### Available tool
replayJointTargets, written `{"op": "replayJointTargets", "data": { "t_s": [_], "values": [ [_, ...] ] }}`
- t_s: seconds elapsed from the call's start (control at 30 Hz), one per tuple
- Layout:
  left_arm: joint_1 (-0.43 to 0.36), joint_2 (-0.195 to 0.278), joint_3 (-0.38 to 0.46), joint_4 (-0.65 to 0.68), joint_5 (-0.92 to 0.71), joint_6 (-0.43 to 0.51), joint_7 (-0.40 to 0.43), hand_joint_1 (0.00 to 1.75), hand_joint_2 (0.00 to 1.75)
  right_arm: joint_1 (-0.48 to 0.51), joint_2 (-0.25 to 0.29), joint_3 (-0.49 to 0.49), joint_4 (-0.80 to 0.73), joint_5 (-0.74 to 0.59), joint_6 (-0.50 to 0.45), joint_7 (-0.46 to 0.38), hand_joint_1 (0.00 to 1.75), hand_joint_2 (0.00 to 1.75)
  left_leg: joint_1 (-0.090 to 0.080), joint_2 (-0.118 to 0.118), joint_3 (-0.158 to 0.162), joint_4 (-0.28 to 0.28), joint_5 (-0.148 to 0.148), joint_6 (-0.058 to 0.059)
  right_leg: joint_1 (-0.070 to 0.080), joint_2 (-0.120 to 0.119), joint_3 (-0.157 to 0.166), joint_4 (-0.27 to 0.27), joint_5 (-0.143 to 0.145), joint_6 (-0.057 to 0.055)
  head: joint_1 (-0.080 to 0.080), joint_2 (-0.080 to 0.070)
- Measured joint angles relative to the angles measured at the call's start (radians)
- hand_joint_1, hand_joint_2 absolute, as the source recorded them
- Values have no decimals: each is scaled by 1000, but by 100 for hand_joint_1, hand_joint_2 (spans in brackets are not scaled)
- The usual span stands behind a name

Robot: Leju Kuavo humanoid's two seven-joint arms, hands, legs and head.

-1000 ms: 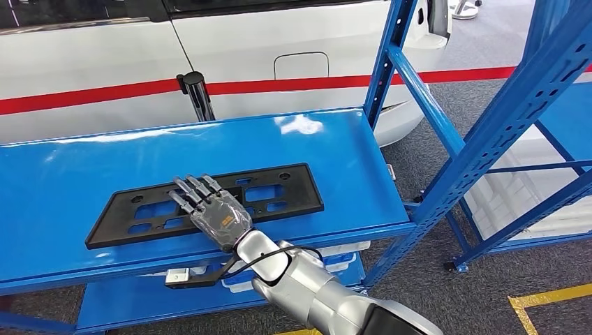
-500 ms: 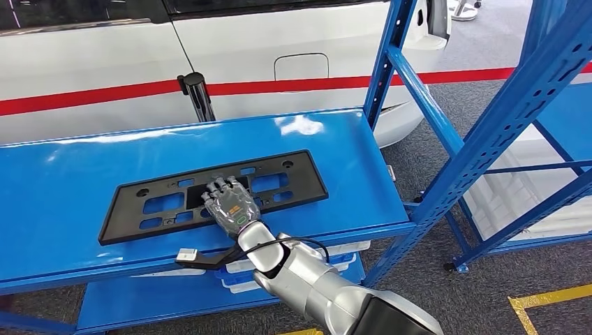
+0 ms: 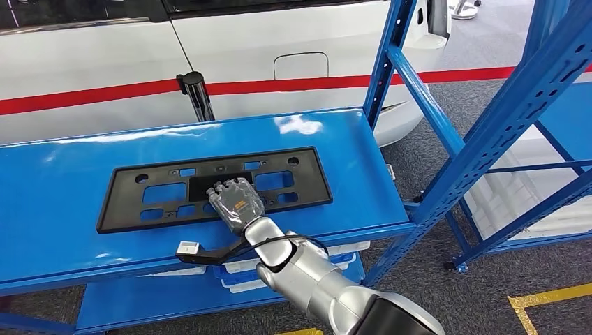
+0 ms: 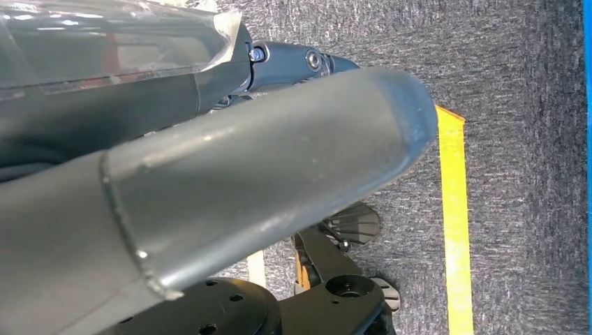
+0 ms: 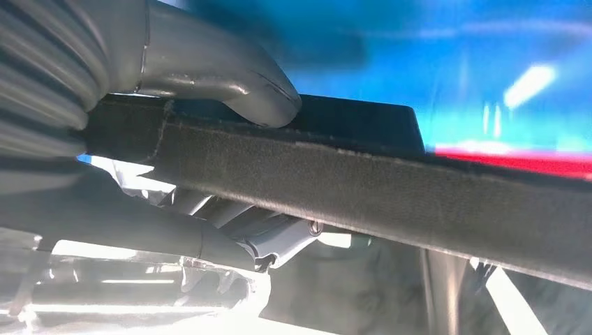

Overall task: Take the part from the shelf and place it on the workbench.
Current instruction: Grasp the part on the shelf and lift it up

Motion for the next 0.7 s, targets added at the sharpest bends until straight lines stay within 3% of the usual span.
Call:
{"op": "replayJointTargets", "data": {
  "t_s": [0.17, 0.43, 0.6, 0.7],
  "values": [
    [-1, -1, 1, 0, -9, 2, -1, 0, 0, 22, -14, -65, -124, -129, -98, -122, 175, 175, 0, 1, 0, 0, 0, 0, 0, 1, 0, 0, 0, 0, 0, 0],
    [-1, -2, 2, 0, -12, 9, 0, 0, 0, 58, -33, -117, -268, -189, -141, -174, 175, 175, 0, 1, -1, 0, 0, 0, 0, 1, -1, 0, 0, 0, 0, 0],
    [3, -2, 6, 0, -19, 23, 7, 0, 0, 106, -52, -155, -445, -294, -197, -277, 175, 175, 0, 1, -2, 0, 0, 0, 0, 1, -2, 0, 0, 0, 0, 0],
    [6, -2, 12, 0, -22, 27, -2, 0, 131, 137, -63, -181, -592, -434, -197, -368, 175, 175, 0, 1, -3, 0, 0, 0, 0, 1, -3, 0, 0, 0, 0, 0]
  ]
}}
